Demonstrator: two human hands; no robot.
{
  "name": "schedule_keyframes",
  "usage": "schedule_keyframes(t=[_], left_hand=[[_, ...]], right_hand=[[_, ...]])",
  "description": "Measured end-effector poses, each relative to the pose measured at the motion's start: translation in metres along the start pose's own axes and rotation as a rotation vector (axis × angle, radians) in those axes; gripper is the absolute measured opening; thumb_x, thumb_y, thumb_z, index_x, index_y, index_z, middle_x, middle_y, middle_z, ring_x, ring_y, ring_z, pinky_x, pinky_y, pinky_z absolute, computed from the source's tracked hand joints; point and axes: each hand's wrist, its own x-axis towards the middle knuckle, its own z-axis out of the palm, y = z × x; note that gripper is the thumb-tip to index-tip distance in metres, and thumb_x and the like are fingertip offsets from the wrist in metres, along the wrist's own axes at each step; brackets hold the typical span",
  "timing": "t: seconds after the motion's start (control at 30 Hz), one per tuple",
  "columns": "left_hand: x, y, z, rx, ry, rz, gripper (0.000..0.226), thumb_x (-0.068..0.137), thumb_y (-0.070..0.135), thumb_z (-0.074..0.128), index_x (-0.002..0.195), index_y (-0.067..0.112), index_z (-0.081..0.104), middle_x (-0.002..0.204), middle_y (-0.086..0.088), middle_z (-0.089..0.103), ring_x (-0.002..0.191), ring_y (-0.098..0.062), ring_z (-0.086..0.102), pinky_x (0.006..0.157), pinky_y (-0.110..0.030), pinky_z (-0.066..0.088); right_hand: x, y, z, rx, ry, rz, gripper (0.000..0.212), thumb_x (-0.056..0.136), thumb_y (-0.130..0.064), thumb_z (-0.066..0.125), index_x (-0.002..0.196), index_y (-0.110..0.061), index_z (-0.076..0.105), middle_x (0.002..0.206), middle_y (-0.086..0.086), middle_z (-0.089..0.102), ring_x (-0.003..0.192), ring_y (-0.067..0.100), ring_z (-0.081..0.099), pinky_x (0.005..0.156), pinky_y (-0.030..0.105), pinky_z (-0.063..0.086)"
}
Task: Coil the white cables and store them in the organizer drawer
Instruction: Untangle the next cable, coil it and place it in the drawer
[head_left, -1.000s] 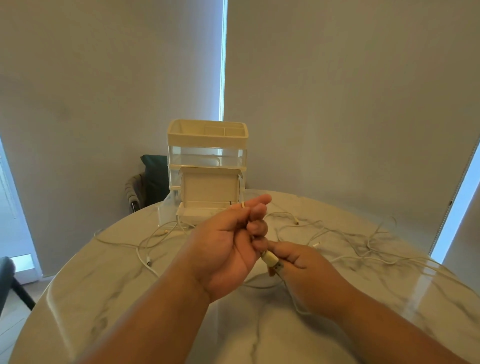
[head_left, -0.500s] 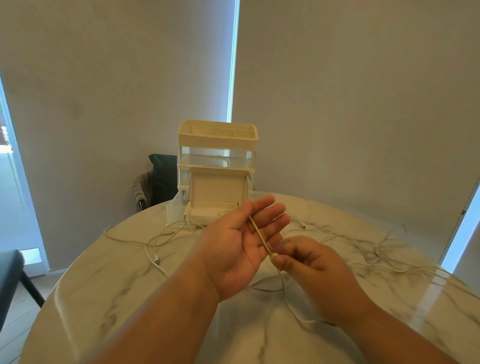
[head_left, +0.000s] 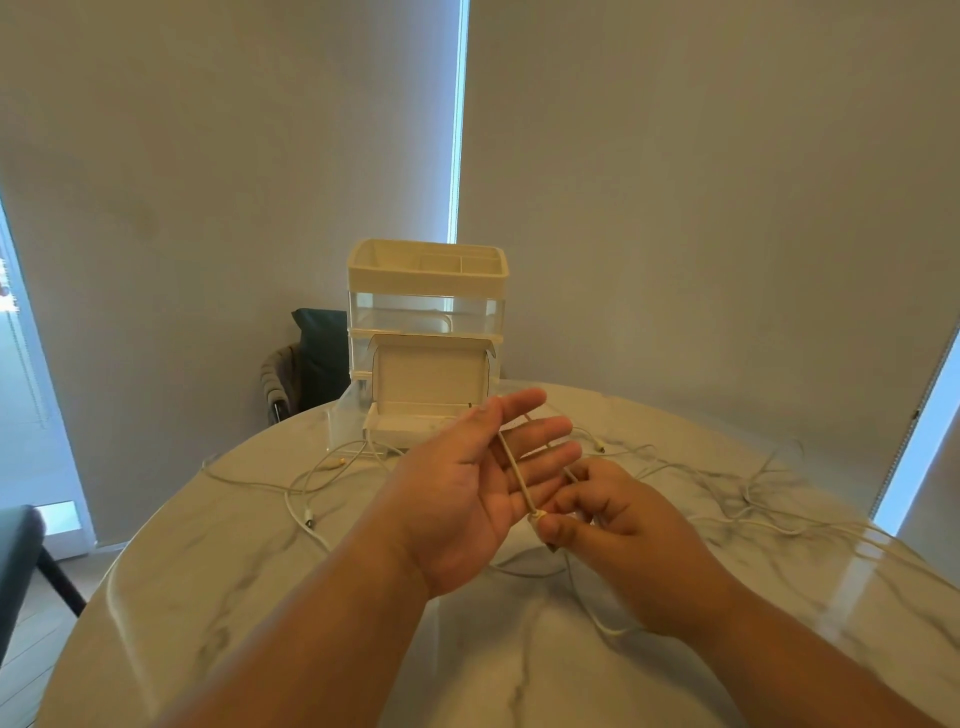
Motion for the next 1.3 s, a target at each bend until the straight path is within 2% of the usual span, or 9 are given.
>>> schedule_keyframes(t=[0.13, 0.23, 0.33, 0.4, 0.6, 0.83, 0.97, 1.1, 1.3], left_hand=[[0.0, 0.0, -0.003, 0.029, -0.031, 0.016, 0.038, 0.104, 0.031, 0.036, 0.116, 0.009, 0.064, 0.095, -0.012, 0.074, 0.079, -0.022, 0.072, 0.073, -0.036, 0.059], [0.0, 0.0, -0.003, 0.046, -0.002, 0.018, 0.033, 0.103, 0.028, 0.039, 0.107, 0.007, 0.064, 0.07, -0.004, 0.062, 0.057, -0.014, 0.054, 0.064, -0.032, 0.048], [0.001, 0.001, -0.003, 0.039, 0.015, 0.0, 0.024, 0.101, 0.023, 0.041, 0.092, 0.008, 0.059, 0.059, -0.002, 0.044, 0.051, -0.014, 0.037, 0.063, -0.034, 0.04], [0.001, 0.002, -0.003, 0.026, -0.006, -0.02, 0.02, 0.097, 0.021, 0.044, 0.088, 0.009, 0.058, 0.058, -0.001, 0.042, 0.052, -0.014, 0.036, 0.064, -0.034, 0.039], [-0.001, 0.005, -0.005, 0.059, -0.112, -0.025, 0.029, 0.1, 0.015, 0.036, 0.103, 0.005, 0.063, 0.086, -0.012, 0.072, 0.078, -0.024, 0.07, 0.082, -0.038, 0.054], [-0.003, 0.004, -0.001, 0.09, -0.042, -0.02, 0.034, 0.093, 0.022, 0.047, 0.117, 0.004, 0.064, 0.109, -0.019, 0.072, 0.102, -0.032, 0.07, 0.083, -0.039, 0.06], [-0.004, 0.005, 0.001, 0.088, 0.01, -0.025, 0.031, 0.099, 0.021, 0.045, 0.115, 0.004, 0.065, 0.094, -0.017, 0.072, 0.089, -0.03, 0.073, 0.078, -0.039, 0.061], [-0.002, -0.001, 0.005, -0.017, 0.068, -0.021, 0.028, 0.099, 0.019, 0.047, 0.112, 0.0, 0.064, 0.09, -0.015, 0.074, 0.082, -0.025, 0.074, 0.073, -0.034, 0.062], [-0.001, -0.005, 0.007, -0.063, 0.053, -0.015, 0.028, 0.1, 0.019, 0.045, 0.103, 0.001, 0.066, 0.089, -0.015, 0.074, 0.081, -0.024, 0.074, 0.072, -0.033, 0.062]], right_hand=[[-0.001, -0.002, 0.001, 0.01, -0.031, 0.017, 0.013, 0.075, -0.053, 0.068, 0.081, -0.042, 0.073, 0.096, -0.011, 0.06, 0.095, 0.011, 0.058, 0.086, 0.035, 0.047], [-0.001, -0.001, 0.0, -0.005, -0.056, 0.048, 0.012, 0.076, -0.053, 0.07, 0.079, -0.042, 0.074, 0.092, -0.01, 0.056, 0.092, 0.011, 0.055, 0.085, 0.032, 0.045], [-0.001, -0.001, -0.003, 0.013, -0.064, 0.094, 0.005, 0.079, -0.046, 0.073, 0.078, -0.041, 0.075, 0.091, -0.01, 0.056, 0.091, 0.011, 0.056, 0.085, 0.029, 0.044], [-0.001, -0.001, -0.004, 0.034, -0.062, 0.103, 0.009, 0.075, -0.047, 0.071, 0.078, -0.04, 0.076, 0.09, -0.009, 0.057, 0.09, 0.012, 0.056, 0.083, 0.027, 0.043], [0.0, 0.006, -0.004, 0.215, -0.056, 0.113, 0.022, 0.069, -0.051, 0.073, 0.08, -0.032, 0.078, 0.09, -0.001, 0.063, 0.091, 0.015, 0.062, 0.089, 0.034, 0.048], [0.001, 0.015, -0.008, 0.372, -0.04, 0.115, 0.038, 0.068, -0.047, 0.08, 0.085, -0.013, 0.078, 0.1, 0.016, 0.066, 0.098, 0.03, 0.064, 0.095, 0.046, 0.049], [0.0, 0.017, -0.009, 0.404, -0.037, 0.126, 0.056, 0.061, -0.061, 0.082, 0.088, -0.012, 0.078, 0.102, 0.016, 0.063, 0.1, 0.031, 0.062, 0.096, 0.044, 0.048], [0.001, 0.017, -0.007, 0.41, -0.03, 0.117, 0.051, 0.059, -0.062, 0.082, 0.086, -0.019, 0.079, 0.101, 0.019, 0.06, 0.096, 0.024, 0.061, 0.094, 0.041, 0.047], [0.001, 0.02, -0.006, 0.471, -0.041, 0.129, 0.05, 0.062, -0.055, 0.084, 0.088, -0.013, 0.077, 0.097, 0.019, 0.061, 0.094, 0.022, 0.061, 0.091, 0.036, 0.047]])
